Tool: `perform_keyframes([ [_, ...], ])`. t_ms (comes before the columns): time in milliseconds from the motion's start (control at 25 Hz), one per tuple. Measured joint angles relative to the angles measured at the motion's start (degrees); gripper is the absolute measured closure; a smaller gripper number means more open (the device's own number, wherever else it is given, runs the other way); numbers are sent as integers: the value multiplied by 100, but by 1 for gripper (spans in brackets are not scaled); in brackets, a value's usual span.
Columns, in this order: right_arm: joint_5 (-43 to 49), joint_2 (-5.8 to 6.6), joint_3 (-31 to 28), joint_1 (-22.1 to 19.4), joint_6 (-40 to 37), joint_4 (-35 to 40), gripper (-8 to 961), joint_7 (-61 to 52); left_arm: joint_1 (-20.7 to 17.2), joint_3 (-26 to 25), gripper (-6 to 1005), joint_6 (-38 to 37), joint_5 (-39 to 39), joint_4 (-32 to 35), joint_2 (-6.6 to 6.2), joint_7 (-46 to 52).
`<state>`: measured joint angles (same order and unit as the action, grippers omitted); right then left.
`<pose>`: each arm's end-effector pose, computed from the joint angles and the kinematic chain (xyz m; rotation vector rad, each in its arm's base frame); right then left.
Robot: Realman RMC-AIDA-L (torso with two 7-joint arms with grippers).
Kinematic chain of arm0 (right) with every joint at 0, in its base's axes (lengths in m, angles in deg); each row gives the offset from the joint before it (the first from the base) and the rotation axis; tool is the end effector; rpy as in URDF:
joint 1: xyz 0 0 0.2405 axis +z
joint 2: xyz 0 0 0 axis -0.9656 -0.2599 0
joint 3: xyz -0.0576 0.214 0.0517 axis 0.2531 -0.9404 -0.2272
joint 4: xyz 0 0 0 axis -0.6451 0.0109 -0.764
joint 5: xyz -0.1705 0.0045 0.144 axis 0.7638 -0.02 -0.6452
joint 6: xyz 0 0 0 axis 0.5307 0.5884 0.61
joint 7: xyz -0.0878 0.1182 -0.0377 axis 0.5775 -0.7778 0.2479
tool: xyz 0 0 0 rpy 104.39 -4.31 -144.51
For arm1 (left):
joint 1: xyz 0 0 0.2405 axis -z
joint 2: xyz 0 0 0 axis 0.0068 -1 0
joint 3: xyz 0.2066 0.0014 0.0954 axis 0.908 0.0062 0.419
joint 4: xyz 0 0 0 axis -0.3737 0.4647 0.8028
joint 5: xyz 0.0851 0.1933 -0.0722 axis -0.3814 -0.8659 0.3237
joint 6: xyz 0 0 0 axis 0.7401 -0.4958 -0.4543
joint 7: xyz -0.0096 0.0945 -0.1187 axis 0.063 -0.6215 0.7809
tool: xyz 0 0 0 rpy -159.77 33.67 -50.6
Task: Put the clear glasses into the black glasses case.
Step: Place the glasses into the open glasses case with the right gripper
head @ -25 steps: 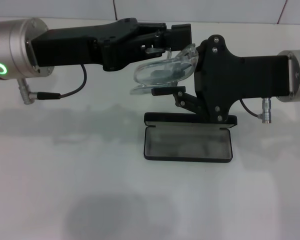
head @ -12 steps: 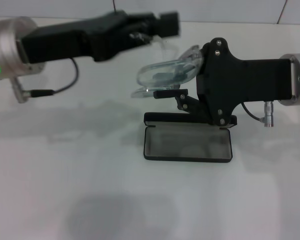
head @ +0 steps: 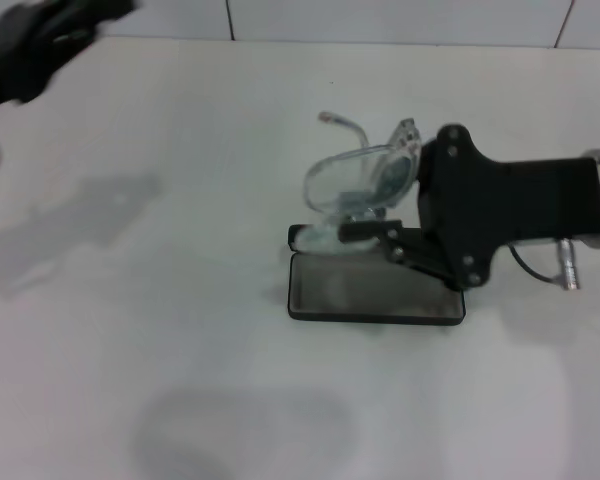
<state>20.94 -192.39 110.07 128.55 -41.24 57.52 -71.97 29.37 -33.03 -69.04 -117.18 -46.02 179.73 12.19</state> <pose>0.1459 0.3107 -0.0113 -2.7162 -0.6623 1.3036 -0.2183 0.3176 0.0980 -2.3735 -0.5919 -1.5480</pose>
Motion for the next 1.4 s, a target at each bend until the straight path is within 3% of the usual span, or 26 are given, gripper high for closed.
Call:
perform_keyframes([
  [200,344,17,7,277,-477,-618,840,-1567,-506,-97,874,5,-86,12,-152,-386],
  [320,519,16,4,596,-702,-1047,840,-2622,-635,-83,874,10,-241,14,-167,-651],
  [640,2318,-24,6,2025,-718,-1527,840,-4685,-875,-92,874,332,-331,-8,-37,-1285],
  [680,2808,-37,4,2398,-601,-1495,840,-5145,-923,-92,874,426,-366,-32,25,-1426],
  [800,3125,-48,2,2646,-472,-1470,840,-5442,-980,-92,874,501,-385,-38,76,-1533],
  [1000,3853,-70,-4,3178,83,-1173,841,-6300,-1208,-143,874,535,-383,-16,105,-1607],
  [1040,4385,-70,-3,3422,640,-797,841,-6920,-1261,-150,874,535,-365,-12,93,-1607],
  [1400,6157,-69,-9,3941,2157,950,840,-8490,-1378,-402,874,542,-339,4,16,-1561],
])
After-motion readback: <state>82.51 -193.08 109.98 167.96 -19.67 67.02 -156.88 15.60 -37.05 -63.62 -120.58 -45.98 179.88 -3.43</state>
